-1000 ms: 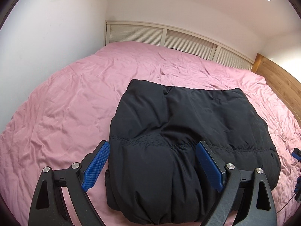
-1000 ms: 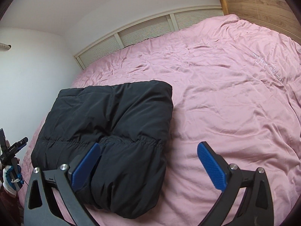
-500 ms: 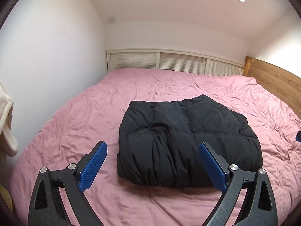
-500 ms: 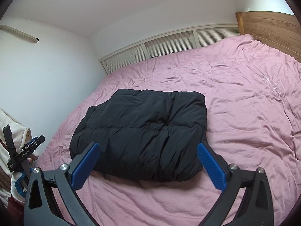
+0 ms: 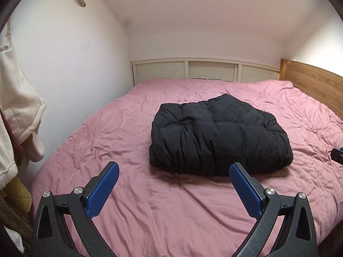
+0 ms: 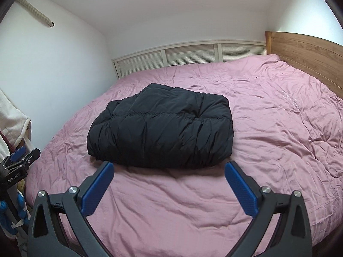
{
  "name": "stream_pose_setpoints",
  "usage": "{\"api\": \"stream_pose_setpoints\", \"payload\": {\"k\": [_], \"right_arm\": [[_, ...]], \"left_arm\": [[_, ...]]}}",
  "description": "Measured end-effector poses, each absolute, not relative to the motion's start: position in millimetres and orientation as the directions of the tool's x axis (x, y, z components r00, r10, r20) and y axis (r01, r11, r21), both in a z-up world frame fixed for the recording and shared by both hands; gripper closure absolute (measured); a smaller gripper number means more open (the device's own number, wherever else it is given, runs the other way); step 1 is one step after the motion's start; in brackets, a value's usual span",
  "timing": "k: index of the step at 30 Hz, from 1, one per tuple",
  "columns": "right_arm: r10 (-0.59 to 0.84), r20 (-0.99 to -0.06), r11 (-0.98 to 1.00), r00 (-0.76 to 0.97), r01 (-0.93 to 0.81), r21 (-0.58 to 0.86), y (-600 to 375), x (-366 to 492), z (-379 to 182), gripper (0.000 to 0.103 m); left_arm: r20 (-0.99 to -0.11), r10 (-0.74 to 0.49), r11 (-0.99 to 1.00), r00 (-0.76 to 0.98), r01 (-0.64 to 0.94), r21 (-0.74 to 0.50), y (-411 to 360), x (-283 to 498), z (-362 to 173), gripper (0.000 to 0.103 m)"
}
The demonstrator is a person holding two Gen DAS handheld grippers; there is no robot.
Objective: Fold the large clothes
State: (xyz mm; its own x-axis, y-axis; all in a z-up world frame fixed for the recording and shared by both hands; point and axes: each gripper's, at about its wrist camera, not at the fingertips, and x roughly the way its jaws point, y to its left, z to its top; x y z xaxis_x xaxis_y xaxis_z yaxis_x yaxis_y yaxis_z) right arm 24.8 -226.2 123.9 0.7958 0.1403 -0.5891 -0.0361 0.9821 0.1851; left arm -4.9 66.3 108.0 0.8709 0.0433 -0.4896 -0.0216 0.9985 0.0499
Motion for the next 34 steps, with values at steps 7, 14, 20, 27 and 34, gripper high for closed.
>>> {"api": "stream_pose_setpoints", "payload": {"k": [7, 14, 20, 27, 34], "right_arm": [[0.106, -0.596, 0.989, 0.796, -0.025, 0.143, -213, -8, 114, 0.000], [0.103, -0.608, 0.991, 0.787, -0.027, 0.133, -208, -23, 106, 0.000], [0.101, -0.619, 0.992, 0.779, -0.029, 0.125, -202, -30, 100, 0.000], [0.096, -0.628, 0.991, 0.772, -0.018, 0.130, -202, -36, 94, 0.000], [0.073, -0.631, 0.992, 0.772, 0.008, 0.125, -210, -42, 91, 0.000]], "left_arm": [[-0.485, 0.018, 0.999, 0.874, 0.006, 0.047, 47, -28, 105, 0.002], [-0.483, -0.013, 0.999, 0.875, 0.033, 0.033, 43, -43, 102, 0.002], [-0.487, -0.017, 0.999, 0.873, 0.038, 0.033, 47, -53, 96, 0.001], [-0.484, -0.003, 0.999, 0.875, 0.024, 0.038, 51, -61, 94, 0.001], [-0.504, -0.008, 0.999, 0.864, 0.030, 0.035, 51, -63, 92, 0.001]]}}
